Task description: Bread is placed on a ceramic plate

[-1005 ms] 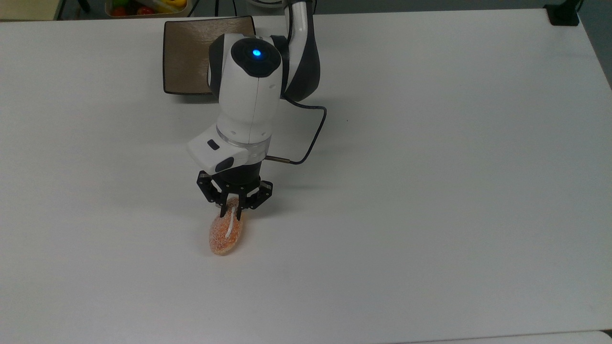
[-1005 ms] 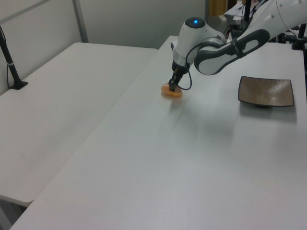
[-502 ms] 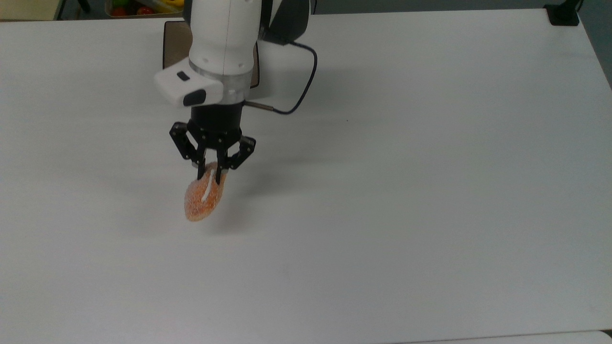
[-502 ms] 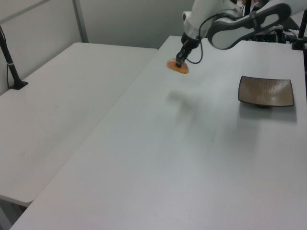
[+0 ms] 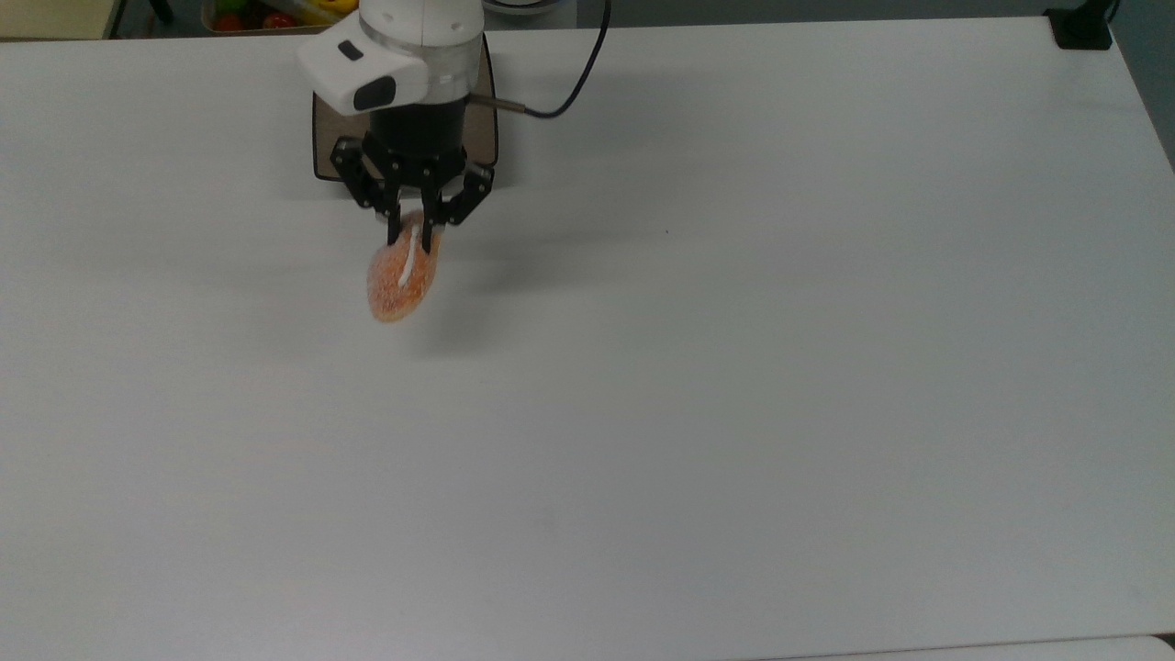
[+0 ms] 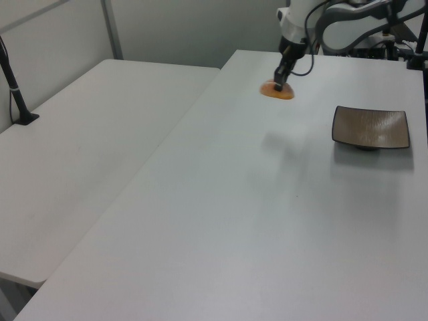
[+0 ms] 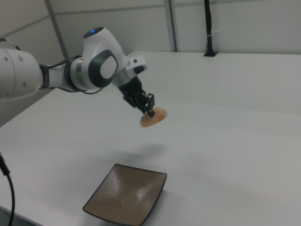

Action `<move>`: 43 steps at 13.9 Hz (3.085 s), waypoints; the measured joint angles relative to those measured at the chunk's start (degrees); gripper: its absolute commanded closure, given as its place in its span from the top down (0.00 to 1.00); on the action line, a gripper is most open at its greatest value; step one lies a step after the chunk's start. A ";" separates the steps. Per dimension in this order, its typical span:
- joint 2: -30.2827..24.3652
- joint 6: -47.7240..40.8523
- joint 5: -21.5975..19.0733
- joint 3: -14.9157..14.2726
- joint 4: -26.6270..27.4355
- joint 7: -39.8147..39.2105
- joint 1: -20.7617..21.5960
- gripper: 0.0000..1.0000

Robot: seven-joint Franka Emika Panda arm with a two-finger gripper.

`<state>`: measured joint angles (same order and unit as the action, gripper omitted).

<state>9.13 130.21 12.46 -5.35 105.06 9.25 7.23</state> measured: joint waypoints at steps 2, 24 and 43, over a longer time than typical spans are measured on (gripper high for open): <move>-3.06 -4.82 -0.49 0.02 2.39 -2.01 0.21 0.28; -12.58 -25.94 -9.48 -5.59 19.21 -6.31 -0.47 1.00; -13.21 -25.93 -11.18 -1.74 -2.67 -8.54 -0.34 1.00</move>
<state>-4.07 104.27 1.28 -7.10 102.40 0.71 6.89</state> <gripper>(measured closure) 0.000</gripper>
